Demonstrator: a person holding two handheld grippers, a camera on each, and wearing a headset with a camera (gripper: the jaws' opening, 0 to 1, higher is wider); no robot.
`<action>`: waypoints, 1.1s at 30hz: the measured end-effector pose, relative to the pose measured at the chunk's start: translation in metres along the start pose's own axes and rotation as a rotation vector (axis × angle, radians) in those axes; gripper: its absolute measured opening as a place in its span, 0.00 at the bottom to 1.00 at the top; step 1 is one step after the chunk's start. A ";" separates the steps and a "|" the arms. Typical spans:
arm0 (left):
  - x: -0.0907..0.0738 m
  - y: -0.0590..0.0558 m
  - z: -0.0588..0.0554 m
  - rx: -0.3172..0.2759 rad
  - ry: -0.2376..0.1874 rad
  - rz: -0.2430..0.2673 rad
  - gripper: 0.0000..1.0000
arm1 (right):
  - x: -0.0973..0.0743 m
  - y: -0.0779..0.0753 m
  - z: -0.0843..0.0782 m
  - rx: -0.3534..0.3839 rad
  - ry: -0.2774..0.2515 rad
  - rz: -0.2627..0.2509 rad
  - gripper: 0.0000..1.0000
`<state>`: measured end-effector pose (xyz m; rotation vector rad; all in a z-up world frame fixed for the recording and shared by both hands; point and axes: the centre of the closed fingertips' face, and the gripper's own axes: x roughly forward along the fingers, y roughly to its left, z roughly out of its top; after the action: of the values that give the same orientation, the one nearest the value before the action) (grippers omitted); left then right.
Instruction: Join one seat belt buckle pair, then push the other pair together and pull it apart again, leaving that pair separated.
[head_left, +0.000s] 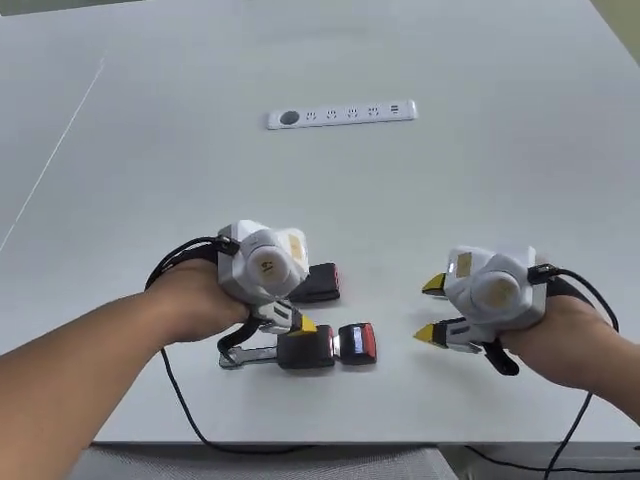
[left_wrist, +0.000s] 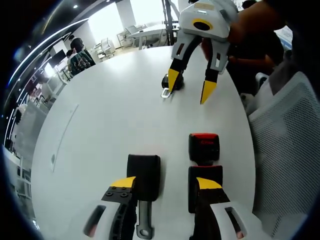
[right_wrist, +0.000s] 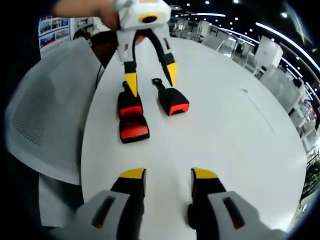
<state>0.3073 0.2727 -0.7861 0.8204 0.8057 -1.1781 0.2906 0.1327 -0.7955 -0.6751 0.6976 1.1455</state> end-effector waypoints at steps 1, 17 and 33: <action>0.001 0.002 -0.001 -0.001 0.003 -0.001 0.46 | -0.001 -0.003 -0.003 0.005 0.002 -0.001 0.36; 0.025 0.026 -0.018 -0.035 0.027 -0.024 0.46 | -0.018 -0.049 -0.057 0.057 0.077 -0.049 0.37; 0.039 0.027 -0.023 0.020 0.061 -0.073 0.34 | -0.007 -0.052 -0.072 0.044 0.121 0.051 0.35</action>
<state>0.3390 0.2803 -0.8274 0.8531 0.8813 -1.2327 0.3284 0.0581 -0.8279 -0.6974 0.8444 1.1398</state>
